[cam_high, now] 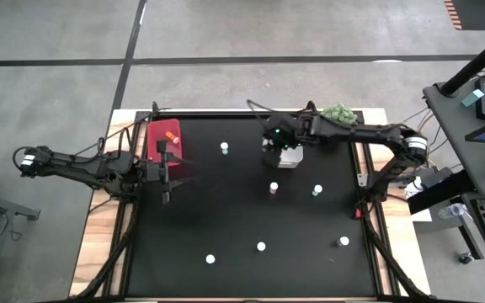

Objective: Pick and place medicine bottles into bin by pill shape (circle, oval)
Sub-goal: Put the transparent capsule bottle into the white bin

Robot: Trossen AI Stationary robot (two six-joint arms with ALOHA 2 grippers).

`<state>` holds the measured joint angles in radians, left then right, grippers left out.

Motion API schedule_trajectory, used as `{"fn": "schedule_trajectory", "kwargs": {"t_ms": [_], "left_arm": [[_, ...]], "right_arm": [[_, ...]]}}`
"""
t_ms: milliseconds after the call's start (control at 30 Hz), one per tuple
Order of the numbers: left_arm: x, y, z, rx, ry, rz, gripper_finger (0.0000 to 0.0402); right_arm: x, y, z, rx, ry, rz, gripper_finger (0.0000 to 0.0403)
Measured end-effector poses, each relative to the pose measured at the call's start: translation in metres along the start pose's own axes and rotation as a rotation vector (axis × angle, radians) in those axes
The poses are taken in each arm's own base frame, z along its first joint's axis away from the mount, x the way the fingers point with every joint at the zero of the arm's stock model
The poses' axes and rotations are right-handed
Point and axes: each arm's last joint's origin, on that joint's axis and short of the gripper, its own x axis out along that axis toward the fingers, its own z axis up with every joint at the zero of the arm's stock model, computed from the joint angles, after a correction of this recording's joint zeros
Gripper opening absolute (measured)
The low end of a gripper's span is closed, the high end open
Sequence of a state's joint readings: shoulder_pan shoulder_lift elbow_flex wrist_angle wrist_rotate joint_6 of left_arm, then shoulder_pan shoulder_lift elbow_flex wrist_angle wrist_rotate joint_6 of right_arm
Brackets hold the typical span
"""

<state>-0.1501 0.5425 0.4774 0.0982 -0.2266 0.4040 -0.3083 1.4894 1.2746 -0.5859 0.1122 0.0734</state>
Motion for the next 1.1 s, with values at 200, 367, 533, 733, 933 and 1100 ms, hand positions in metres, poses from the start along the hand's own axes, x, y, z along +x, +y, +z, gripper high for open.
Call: {"fn": "schedule_trajectory", "kwargs": {"t_ms": [200, 367, 533, 733, 933, 1100], "left_arm": [[0.0, 0.0, 0.0, 0.0, 0.008, 0.017, 0.019], [0.001, 0.0, 0.0, -0.001, 0.003, 0.019, 0.019], [0.004, 0.0, 0.0, 0.002, 0.0, 0.021, 0.019], [0.008, -0.001, 0.001, 0.001, -0.012, 0.025, 0.019], [0.011, -0.002, 0.001, 0.001, -0.01, 0.025, 0.019], [0.011, -0.002, 0.001, 0.001, -0.009, 0.027, 0.019]], "right_arm": [[0.005, -0.035, -0.028, 0.121, 0.056, -0.123, 0.0139], [0.02, -0.057, -0.049, 0.176, 0.109, -0.168, 0.0139], [0.033, -0.072, -0.059, 0.208, 0.086, -0.196, 0.0139], [0.041, -0.079, -0.063, 0.221, 0.078, -0.209, 0.0139], [0.05, -0.079, -0.065, 0.217, 0.094, -0.209, 0.0139], [0.058, -0.079, -0.068, 0.213, 0.122, -0.209, 0.0139]]}}
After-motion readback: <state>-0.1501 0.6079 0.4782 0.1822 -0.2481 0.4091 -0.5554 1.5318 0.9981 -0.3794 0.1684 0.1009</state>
